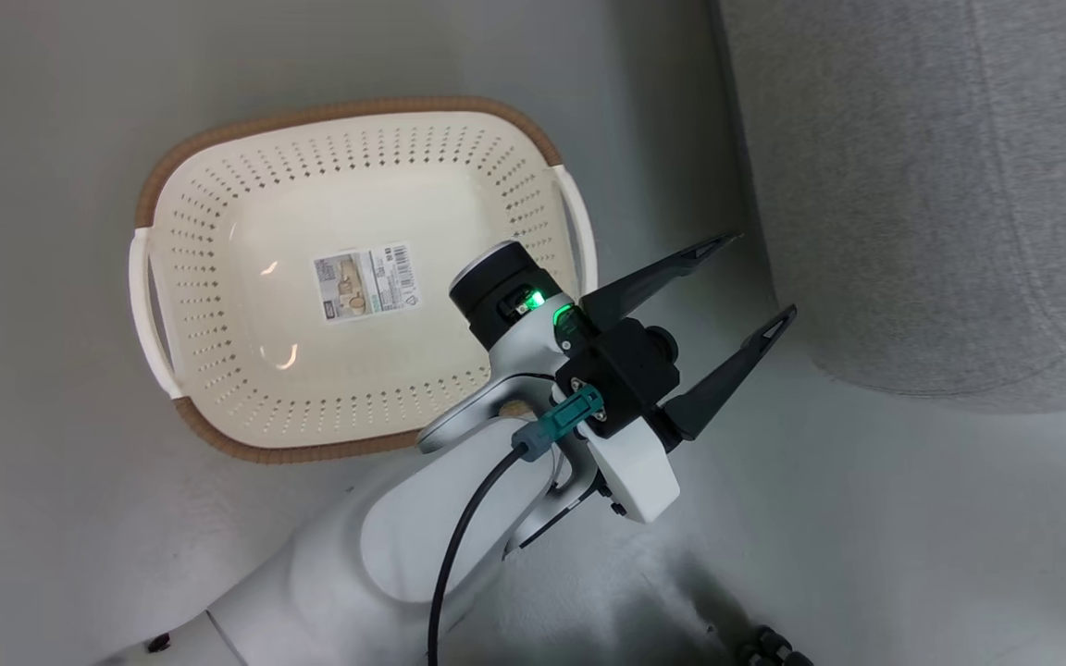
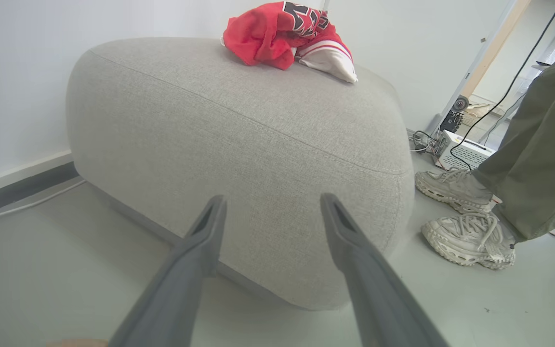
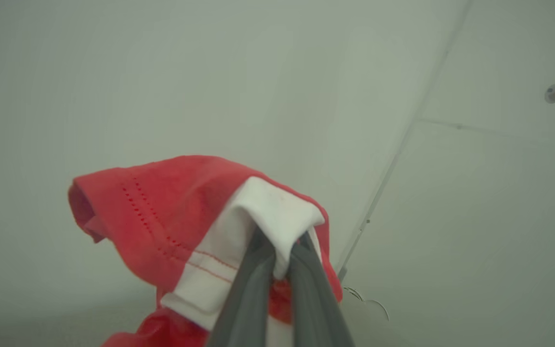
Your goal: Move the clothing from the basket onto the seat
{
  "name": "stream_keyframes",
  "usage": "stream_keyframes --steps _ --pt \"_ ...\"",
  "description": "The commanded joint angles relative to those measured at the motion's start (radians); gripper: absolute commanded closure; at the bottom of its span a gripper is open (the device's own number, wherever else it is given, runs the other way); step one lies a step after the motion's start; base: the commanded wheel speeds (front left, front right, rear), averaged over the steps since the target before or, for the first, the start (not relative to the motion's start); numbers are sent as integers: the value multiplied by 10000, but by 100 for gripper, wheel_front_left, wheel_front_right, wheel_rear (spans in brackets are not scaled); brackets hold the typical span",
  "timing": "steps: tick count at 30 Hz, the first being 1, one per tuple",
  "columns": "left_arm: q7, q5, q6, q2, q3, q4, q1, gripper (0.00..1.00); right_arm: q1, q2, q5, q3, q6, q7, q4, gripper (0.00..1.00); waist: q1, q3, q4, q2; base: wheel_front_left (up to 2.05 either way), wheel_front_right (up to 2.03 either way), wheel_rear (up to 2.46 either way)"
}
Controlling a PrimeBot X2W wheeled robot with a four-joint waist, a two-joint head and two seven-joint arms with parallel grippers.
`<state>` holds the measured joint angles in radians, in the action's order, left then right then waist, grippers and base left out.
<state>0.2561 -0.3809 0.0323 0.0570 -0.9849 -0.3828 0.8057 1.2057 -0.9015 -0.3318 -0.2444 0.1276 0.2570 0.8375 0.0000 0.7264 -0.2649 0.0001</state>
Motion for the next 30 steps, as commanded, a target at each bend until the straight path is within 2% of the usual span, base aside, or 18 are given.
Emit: stream_keyframes --steps 1,6,11,15,23,25,26,27,30 --pt "57 -148 -152 -68 -8 333 266 0 191 -875 291 -217 31 48 349 100 0 577 542 -1 0 0 0" --pt "57 -240 -280 -68 -332 428 412 0 891 -1028 695 -423 31 48 1332 100 0 918 819 -1 0 0 0" --pt "57 -300 -469 -68 -526 512 661 0 1449 -444 835 -132 31 48 2017 100 0 1295 984 -1 0 0 0" --pt "57 -350 -603 -68 -600 593 778 0 1582 78 367 603 31 48 2426 100 0 1383 1069 -1 0 0 0" --pt "57 -465 -740 -68 -613 822 878 0 985 325 -1050 2026 31 48 2938 100 0 1277 1232 -1 0 0 0" --pt "57 -477 -757 -68 -584 843 882 0 688 356 -1503 2369 31 48 2852 56 0 1229 1244 -1 0 0 0" --pt "57 -477 -763 -68 -567 864 878 0 475 341 -1740 2515 31 48 2762 21 0 1182 1248 -1 0 0 0" --pt "57 -482 -768 -68 -555 889 862 0 261 312 -2003 2600 31 48 2639 0 0 1124 1258 -1 0 0 0" --pt "57 -490 -787 -68 -487 940 795 0 -445 205 -2647 2775 31 48 2219 0 0 930 1279 -1 0 0 0"
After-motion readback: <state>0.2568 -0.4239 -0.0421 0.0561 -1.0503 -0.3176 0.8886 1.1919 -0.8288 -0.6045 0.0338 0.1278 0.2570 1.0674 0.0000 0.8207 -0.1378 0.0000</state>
